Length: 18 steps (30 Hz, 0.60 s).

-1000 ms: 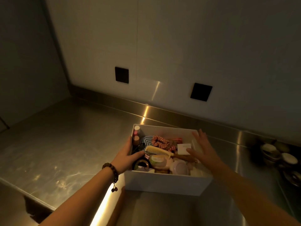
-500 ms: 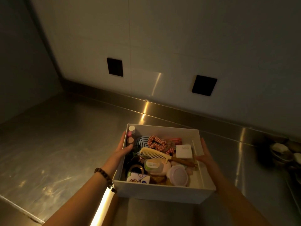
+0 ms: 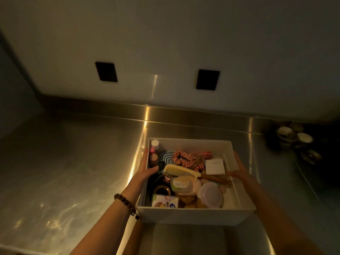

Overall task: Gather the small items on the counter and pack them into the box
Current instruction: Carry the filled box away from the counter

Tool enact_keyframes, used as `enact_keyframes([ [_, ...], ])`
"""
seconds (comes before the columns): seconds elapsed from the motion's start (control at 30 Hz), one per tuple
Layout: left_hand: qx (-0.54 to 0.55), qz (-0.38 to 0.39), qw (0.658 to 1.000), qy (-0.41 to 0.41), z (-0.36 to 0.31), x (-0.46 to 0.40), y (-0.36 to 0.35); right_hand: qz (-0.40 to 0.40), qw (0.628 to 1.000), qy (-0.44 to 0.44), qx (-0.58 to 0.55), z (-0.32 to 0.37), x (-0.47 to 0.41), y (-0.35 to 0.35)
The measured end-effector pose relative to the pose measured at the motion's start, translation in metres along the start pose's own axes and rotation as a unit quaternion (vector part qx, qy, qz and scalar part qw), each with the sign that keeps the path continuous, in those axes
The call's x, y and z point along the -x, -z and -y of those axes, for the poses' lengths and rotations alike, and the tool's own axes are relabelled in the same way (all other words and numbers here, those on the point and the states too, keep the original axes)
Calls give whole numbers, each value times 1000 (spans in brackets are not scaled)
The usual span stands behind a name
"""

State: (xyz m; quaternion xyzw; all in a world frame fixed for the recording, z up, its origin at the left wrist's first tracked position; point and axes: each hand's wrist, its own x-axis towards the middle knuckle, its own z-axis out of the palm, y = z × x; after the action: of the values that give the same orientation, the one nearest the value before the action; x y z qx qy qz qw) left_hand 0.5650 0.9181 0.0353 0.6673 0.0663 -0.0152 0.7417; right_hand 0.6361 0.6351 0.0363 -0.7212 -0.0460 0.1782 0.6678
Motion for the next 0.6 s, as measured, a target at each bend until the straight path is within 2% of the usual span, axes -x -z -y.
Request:
enact_keyframes([
  [0.1, -7, 61, 998, 1, 5, 7, -21, -69, 997, -20, 1, -18, 40, 23],
  [0.27, -33, 183, 983, 8, 22, 4, -81, -170, 985, 1, -13, -41, 127, 69],
  [0.43, -64, 313, 948, 17, 32, 5, -180, -289, 957, 20, -35, -48, 240, 112],
  [0.53, -57, 384, 921, 20, 35, 26, -257, -377, 921, 20, -96, -53, 312, 130],
  [0.6, -64, 446, 893, 18, 36, 45, -304, -426, 898, 29, -112, -60, 360, 142],
])
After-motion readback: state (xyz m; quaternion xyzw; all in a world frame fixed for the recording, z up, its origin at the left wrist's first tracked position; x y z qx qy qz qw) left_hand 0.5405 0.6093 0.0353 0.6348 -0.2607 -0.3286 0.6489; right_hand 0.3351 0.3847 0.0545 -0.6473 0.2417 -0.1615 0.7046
